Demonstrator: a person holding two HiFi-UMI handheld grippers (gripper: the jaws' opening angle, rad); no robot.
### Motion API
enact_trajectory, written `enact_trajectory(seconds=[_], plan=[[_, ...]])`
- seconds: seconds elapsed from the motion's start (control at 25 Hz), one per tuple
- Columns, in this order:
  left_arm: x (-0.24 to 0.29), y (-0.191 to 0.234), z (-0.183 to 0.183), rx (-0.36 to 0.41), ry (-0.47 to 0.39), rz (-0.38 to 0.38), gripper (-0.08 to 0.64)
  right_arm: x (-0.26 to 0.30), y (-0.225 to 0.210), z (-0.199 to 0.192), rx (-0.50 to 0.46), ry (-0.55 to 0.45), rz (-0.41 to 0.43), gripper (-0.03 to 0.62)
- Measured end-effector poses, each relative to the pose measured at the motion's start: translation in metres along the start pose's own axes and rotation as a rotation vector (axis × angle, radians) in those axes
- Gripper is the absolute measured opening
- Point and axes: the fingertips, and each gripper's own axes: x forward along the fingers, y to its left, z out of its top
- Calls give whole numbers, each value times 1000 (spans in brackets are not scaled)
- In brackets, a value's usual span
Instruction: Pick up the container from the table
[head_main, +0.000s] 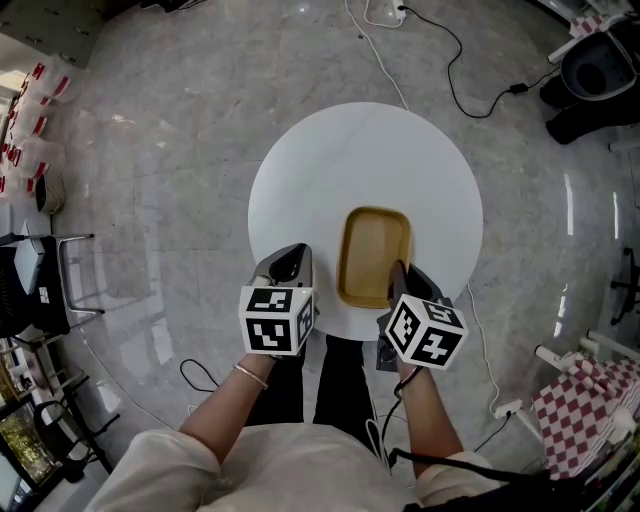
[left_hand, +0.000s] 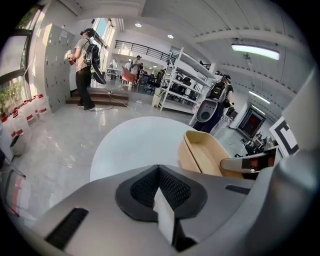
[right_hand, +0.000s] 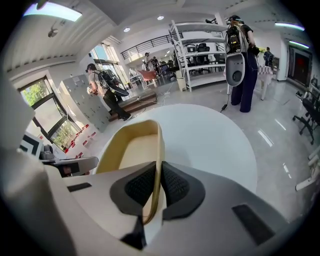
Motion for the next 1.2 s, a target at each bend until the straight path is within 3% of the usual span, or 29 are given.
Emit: enact_trajectory(seconds=[0.56, 1.2], plan=[[-12, -13, 21, 57, -28, -42, 8, -22, 2, 14, 38, -56, -30, 41], [-29, -38, 67, 153, -125, -126, 8, -63, 2, 31, 97, -168, -93, 41]])
